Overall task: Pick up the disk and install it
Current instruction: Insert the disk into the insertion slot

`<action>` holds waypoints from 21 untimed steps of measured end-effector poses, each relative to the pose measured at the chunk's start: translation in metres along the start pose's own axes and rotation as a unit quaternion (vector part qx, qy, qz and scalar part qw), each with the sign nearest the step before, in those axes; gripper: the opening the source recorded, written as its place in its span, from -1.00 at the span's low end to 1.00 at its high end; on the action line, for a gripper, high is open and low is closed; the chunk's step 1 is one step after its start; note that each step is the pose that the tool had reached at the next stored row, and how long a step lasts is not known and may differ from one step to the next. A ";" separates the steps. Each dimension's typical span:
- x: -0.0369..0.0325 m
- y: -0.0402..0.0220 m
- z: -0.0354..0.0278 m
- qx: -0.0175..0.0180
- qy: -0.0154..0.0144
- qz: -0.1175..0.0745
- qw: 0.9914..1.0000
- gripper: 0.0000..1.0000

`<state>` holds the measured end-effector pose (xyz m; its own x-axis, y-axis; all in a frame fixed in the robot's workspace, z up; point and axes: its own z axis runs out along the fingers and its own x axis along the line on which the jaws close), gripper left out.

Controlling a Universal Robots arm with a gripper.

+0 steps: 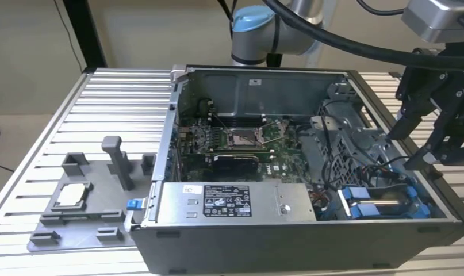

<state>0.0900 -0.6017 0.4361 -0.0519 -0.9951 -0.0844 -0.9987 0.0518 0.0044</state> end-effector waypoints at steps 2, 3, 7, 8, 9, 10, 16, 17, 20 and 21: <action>-0.0001 0.0000 -0.0003 0.000 0.000 0.003 1.000 1.00; 0.0000 0.0000 -0.0003 0.000 -0.004 0.003 1.000 1.00; 0.0001 -0.0003 0.0019 0.000 -0.024 0.017 1.000 1.00; 0.0002 -0.0003 0.0031 0.001 -0.025 0.023 0.999 1.00; 0.0002 -0.0003 0.0037 0.002 -0.026 0.029 0.999 1.00; 0.0002 -0.0003 0.0037 0.002 -0.026 0.032 0.999 1.00; 0.0003 -0.0003 0.0038 0.002 -0.026 0.033 0.999 1.00; 0.0003 -0.0003 0.0038 0.002 -0.026 0.033 0.999 1.00; 0.0003 -0.0003 0.0038 0.002 -0.026 0.033 0.999 1.00; 0.0003 -0.0003 0.0038 0.002 -0.026 0.033 0.999 1.00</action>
<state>0.0903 -0.6017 0.4323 -0.1180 -0.9838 -0.1352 -0.9930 0.1181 0.0077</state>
